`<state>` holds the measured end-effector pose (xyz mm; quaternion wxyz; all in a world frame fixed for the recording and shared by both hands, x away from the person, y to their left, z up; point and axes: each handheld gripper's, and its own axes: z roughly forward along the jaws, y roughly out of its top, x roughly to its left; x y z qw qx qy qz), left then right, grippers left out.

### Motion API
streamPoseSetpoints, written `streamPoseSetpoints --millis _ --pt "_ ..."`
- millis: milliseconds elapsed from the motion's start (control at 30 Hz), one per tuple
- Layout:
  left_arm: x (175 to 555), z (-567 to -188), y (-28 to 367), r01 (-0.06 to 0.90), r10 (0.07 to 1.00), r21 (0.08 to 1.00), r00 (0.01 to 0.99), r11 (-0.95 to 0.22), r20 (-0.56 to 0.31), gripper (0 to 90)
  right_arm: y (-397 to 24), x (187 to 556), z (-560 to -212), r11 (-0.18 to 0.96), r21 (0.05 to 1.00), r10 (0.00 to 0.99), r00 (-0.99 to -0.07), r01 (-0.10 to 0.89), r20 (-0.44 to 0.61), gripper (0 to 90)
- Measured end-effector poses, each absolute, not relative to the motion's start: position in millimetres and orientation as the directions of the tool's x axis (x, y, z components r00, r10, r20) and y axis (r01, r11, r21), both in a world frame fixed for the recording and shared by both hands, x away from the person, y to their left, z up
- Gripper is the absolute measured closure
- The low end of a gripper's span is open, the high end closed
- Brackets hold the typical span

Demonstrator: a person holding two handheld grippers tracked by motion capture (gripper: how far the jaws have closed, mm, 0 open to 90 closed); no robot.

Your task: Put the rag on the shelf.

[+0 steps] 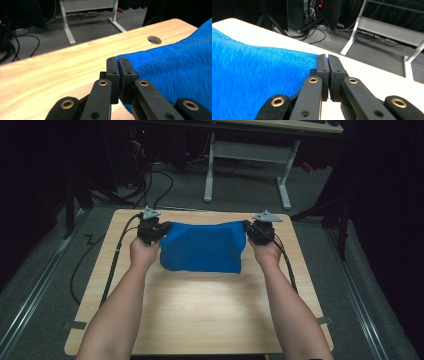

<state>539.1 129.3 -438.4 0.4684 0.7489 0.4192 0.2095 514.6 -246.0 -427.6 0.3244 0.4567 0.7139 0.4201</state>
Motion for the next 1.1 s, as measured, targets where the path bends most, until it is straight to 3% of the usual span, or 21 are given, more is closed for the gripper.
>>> streamPoseSetpoints --millis 400,1100 --pt "530 -466 128 0.487 0.798 0.855 0.58 -0.178 -0.164 87.6 -245 503 -454 0.225 0.882 0.921 -0.386 0.414 -0.053 89.1" --pt "531 -495 103 0.546 0.765 0.809 0.61 -0.217 -0.206 87.1 -247 494 -491 0.213 0.859 0.923 -0.385 0.464 -0.021 89.0"
